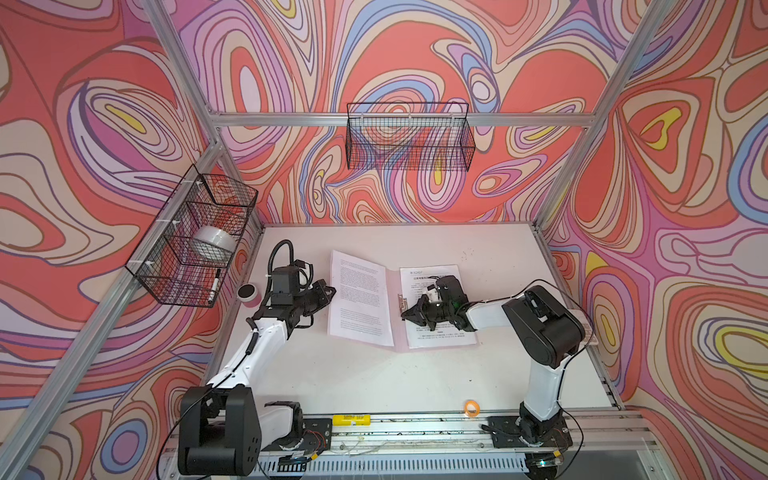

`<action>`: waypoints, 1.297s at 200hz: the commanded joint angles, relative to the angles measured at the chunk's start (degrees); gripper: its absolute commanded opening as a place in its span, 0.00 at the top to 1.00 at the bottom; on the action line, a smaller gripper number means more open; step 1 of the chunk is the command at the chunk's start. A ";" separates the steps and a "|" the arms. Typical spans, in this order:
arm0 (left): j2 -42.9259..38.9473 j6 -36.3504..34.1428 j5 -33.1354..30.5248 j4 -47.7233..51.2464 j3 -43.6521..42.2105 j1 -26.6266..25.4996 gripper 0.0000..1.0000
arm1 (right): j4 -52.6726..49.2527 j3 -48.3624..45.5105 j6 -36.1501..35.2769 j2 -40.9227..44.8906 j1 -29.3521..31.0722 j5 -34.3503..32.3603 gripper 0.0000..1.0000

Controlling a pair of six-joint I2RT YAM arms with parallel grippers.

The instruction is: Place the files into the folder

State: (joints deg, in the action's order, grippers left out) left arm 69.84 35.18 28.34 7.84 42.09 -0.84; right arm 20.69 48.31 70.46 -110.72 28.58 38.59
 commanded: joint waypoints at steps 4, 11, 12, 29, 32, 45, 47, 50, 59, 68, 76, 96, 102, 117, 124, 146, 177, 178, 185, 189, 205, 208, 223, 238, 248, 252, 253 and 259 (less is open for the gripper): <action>-0.28 -0.21 -0.06 -2.21 0.28 -0.24 1.00 | -9.54 -3.48 -1.58 -4.11 -0.18 -4.86 1.00; -0.32 -0.21 -0.04 -2.21 0.28 -0.22 1.00 | -9.47 -3.78 -1.68 -4.30 -0.35 -4.84 1.00; -0.32 -0.25 -0.04 -2.21 0.28 -0.26 1.00 | -9.50 -3.81 -1.75 -4.31 -0.36 -4.93 1.00; -0.32 -0.27 0.08 -2.30 0.28 -0.30 1.00 | -10.85 -3.76 -2.65 -4.80 -0.49 -5.45 1.00; -0.28 -0.30 0.13 -2.30 0.32 -0.30 1.00 | -11.11 -3.69 -2.86 -4.90 -0.50 -5.64 1.00; -0.32 -0.26 0.14 -2.33 0.37 -0.30 1.00 | -11.89 -3.58 -3.18 -5.26 -0.58 -5.80 1.00; -0.32 -0.28 0.14 -2.31 0.37 -0.30 1.00 | -12.05 -3.58 -3.25 -5.22 -0.57 -5.94 1.00; -0.37 -0.33 0.12 -2.30 0.37 -0.30 1.00 | -12.43 -3.46 -3.48 -5.36 -0.54 -6.04 1.00; -0.49 -0.29 0.22 -2.35 0.37 -0.37 1.00 | -13.47 -3.23 -3.94 -5.35 -0.62 -6.58 1.00; -0.56 -0.22 0.29 -2.46 0.37 -0.39 1.00 | -14.52 -2.90 -4.50 -5.27 -0.63 -7.08 1.00; -0.59 -0.20 0.38 -2.55 0.44 -0.43 1.00 | -16.44 -2.28 -5.43 -5.35 -0.62 -7.83 1.00; -0.41 -0.24 0.28 -2.54 0.45 -0.48 1.00 | -18.41 -1.97 -6.45 -5.55 -0.95 -9.33 1.00; -0.41 -0.24 0.31 -2.56 0.45 -0.48 1.00 | -18.67 -1.95 -6.70 -5.72 -0.98 -9.50 1.00; -0.40 -0.20 0.27 -2.56 0.45 -0.51 1.00 | -19.73 -1.86 -7.29 -6.07 -0.99 -10.36 1.00; -0.49 -0.20 0.17 -2.56 0.46 -0.48 1.00 | -19.84 -2.11 -7.43 -6.10 -1.11 -10.61 1.00; -0.59 -0.23 0.31 -2.65 0.45 -0.56 1.00 | -20.23 -2.71 -7.96 -6.65 -1.42 -11.41 1.00; -0.41 -0.24 0.36 -2.65 0.54 -0.65 1.00 | -22.14 -2.25 -9.49 -7.28 -1.51 -13.90 1.00; -0.41 -0.22 0.38 -2.65 0.54 -0.65 1.00 | -22.12 -2.26 -9.60 -7.30 -1.55 -13.98 1.00; -0.41 -0.20 0.40 -2.65 0.48 -0.65 1.00 | -22.62 -2.15 -10.02 -7.52 -1.75 -14.39 1.00; -0.41 -0.20 0.36 -2.72 0.45 -0.65 1.00 | -22.80 -2.13 -10.22 -7.73 -1.87 -14.50 1.00; -0.32 -0.21 0.44 -2.74 0.54 -0.65 1.00 | -22.96 -2.38 -10.56 -8.29 -2.10 -14.92 1.00; -0.25 -0.20 0.45 -2.74 0.54 -0.65 1.00 | -22.81 -2.49 -10.56 -8.33 -2.19 -14.90 1.00; -0.32 -0.25 0.27 -2.65 0.46 -0.65 1.00 | -21.08 -3.66 -9.73 -8.13 -2.52 -14.11 1.00; -0.32 -0.29 0.15 -2.65 0.45 -0.65 1.00 | -21.64 -3.54 -10.02 -7.01 -2.61 -14.45 1.00; -0.19 -0.30 0.15 -2.73 0.45 -0.65 1.00 | -21.75 -3.68 -10.03 -6.43 -2.82 -14.40 1.00; -0.15 -0.31 0.18 -2.74 0.45 -0.65 1.00 | -21.17 -3.97 -9.83 -6.18 -2.92 -14.04 1.00; -0.15 -0.34 0.12 -2.74 0.45 -0.65 1.00 | -21.10 -4.00 -9.77 -6.09 -2.92 -13.97 1.00; -0.06 -0.34 0.24 -2.80 0.45 -0.65 1.00 | -21.12 -3.93 -9.83 -5.82 -2.95 -13.81 1.00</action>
State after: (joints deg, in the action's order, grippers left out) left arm 69.84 35.20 28.73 6.63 42.09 -1.58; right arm 16.49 49.08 60.73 -112.03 27.16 37.52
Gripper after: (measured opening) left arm 0.048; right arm 0.048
